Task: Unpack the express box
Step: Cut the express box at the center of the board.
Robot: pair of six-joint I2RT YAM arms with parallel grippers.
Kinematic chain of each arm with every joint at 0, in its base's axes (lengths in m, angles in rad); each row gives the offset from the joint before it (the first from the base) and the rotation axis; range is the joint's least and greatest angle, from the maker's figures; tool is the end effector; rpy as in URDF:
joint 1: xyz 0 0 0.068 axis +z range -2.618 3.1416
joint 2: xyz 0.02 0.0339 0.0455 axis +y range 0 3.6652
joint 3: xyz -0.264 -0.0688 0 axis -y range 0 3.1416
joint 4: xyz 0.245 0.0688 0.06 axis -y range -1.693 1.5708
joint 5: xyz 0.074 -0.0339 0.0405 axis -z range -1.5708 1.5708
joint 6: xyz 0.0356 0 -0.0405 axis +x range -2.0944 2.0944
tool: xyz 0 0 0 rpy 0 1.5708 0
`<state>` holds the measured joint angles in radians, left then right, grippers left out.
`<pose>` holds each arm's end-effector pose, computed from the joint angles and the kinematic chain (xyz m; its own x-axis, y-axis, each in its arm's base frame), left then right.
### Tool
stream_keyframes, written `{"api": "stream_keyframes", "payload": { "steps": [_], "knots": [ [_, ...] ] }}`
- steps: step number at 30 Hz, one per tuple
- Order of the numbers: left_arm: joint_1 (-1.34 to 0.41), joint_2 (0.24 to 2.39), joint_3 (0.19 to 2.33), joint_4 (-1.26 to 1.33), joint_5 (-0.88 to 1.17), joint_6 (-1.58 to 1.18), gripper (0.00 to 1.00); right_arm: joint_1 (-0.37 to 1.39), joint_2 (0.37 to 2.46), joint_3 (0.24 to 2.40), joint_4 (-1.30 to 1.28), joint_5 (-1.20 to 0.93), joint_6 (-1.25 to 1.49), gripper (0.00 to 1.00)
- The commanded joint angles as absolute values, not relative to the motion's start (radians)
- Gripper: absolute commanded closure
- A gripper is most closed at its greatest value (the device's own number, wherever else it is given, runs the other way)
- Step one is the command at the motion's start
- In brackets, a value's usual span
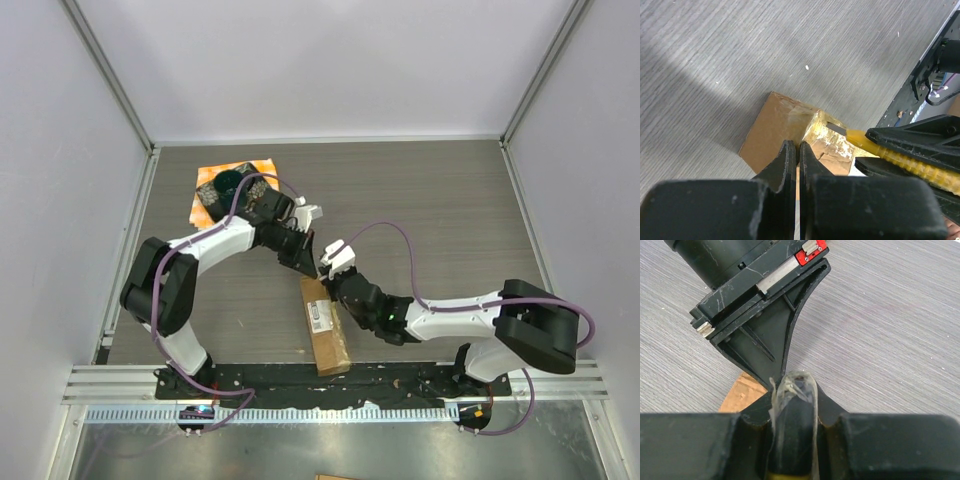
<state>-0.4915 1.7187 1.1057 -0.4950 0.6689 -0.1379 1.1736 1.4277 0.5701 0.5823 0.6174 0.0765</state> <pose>0.2887 -0.1796 0.1915 -0.8658 0.3412 -0.3659 0.5001 0.6137 -0.6110 0.1301 0.2568 0.2008 -0.1458 -0.1866 -0.9716 -0.5268 0.8459 -0.0834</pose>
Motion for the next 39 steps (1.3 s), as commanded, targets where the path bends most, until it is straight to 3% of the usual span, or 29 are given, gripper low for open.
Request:
{"api": "stream_keyframes", "payload": {
  "steps": [1, 22, 39],
  "knots": [
    [-0.472, 1.773, 1.052, -0.463, 0.275, -0.1, 1.0, 1.216, 1.356, 0.548, 0.469, 0.611, 0.124, 0.99],
    [-0.463, 1.747, 1.043, -0.443, 0.206, -0.109, 1.0, 1.31, 1.313, 0.604, 0.408, 0.767, 0.198, 0.99],
    [-0.463, 1.68, 1.048, -0.434, 0.227, -0.107, 1.0, 1.308, 1.387, 0.626, 0.365, 0.709, 0.239, 0.99]
  ]
}}
